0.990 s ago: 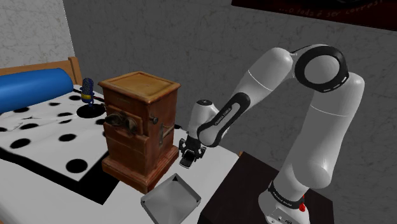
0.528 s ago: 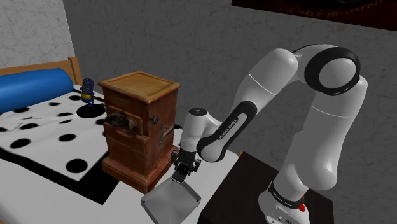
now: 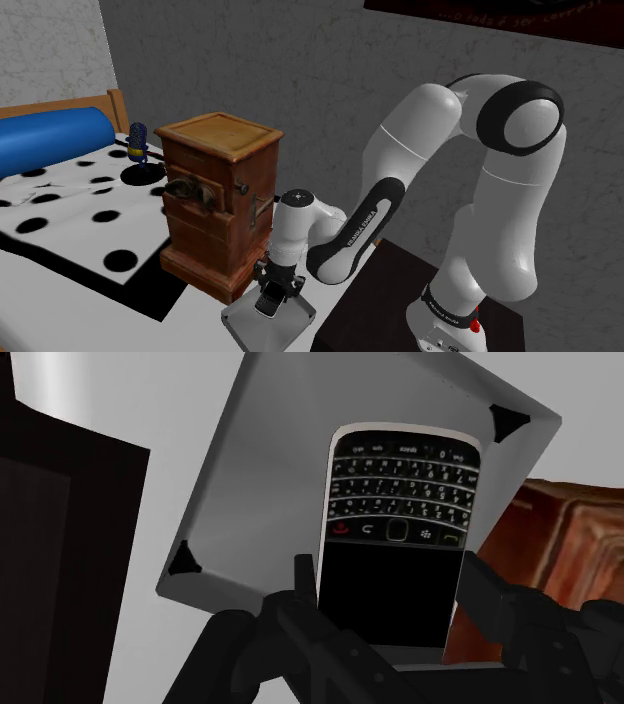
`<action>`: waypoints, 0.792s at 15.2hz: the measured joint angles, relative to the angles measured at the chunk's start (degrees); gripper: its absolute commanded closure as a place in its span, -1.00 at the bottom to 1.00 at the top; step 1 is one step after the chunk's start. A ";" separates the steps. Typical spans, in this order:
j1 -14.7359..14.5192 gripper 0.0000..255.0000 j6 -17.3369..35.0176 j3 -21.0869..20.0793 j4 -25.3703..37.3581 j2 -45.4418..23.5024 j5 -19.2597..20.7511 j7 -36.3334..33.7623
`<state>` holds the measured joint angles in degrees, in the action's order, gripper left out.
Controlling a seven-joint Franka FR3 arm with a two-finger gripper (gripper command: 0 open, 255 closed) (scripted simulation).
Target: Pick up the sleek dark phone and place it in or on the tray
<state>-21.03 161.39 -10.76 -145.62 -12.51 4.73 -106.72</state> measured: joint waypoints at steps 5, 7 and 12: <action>-1.33 1.00 3.26 1.51 0.93 -4.24 2.18 -1.92; -1.87 1.00 4.86 2.32 1.20 -6.12 3.04 -2.49; -3.55 1.00 7.97 4.12 2.32 -10.32 4.57 -3.89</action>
<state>-24.59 169.36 -6.65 -143.29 -22.83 9.30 -110.61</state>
